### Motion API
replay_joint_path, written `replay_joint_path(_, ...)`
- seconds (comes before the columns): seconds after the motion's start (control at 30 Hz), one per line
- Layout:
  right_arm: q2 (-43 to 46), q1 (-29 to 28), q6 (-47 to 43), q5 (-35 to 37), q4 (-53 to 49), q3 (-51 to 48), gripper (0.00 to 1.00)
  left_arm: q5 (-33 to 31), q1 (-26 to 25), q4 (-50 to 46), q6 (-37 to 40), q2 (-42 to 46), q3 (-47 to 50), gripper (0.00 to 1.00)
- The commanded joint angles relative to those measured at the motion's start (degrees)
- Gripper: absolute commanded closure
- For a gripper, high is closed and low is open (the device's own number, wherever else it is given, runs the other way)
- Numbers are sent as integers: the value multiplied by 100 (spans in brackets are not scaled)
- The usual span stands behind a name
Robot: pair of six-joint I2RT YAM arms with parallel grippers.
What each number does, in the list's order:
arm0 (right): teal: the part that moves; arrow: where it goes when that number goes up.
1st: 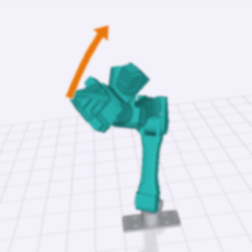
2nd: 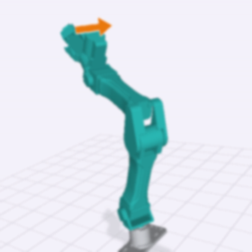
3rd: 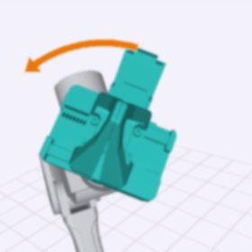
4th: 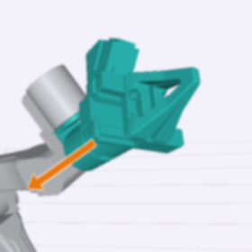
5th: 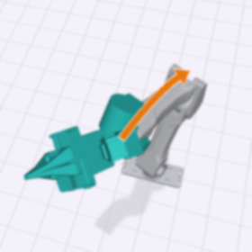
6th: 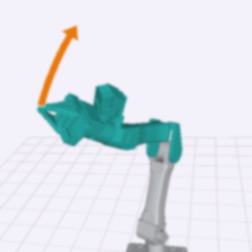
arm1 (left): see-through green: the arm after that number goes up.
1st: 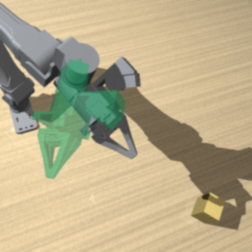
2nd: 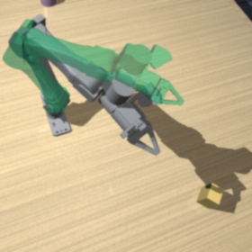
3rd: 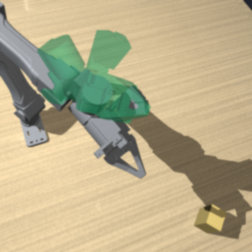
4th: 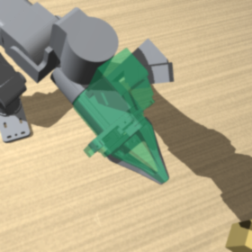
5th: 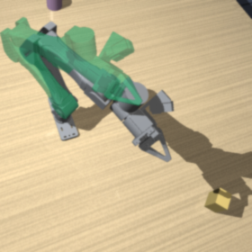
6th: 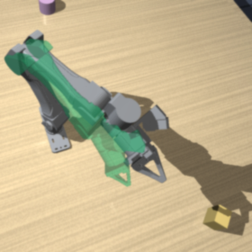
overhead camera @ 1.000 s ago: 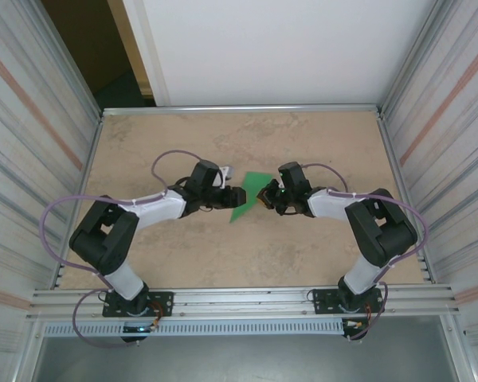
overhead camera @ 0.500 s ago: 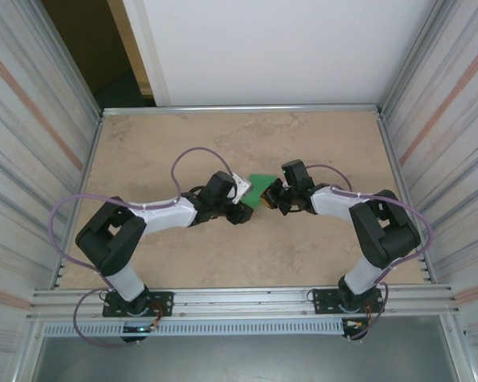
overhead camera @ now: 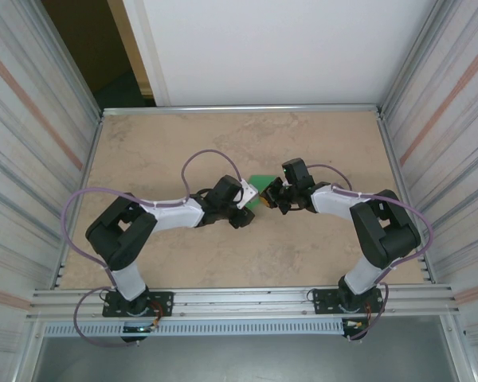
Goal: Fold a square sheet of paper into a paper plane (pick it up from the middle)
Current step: Fold the wing for the fifth time at the center of the table.
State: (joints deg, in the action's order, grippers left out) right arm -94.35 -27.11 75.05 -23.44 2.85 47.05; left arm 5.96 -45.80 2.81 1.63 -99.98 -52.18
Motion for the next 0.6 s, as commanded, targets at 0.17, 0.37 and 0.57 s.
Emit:
replay_joint_path(0.17, 110, 82, 210, -169, -188, 146, 96, -376, -78, 62, 403, -65, -64, 59)
replay_joint_path(0.37, 101, 77, 219, -222, -191, 164, 95, -424, -130, 115, 520, -93, -36, 59)
replay_joint_path(0.57, 76, 83, 247, -280, -146, 178, 95, -496, -148, 115, 558, -152, -43, 61)
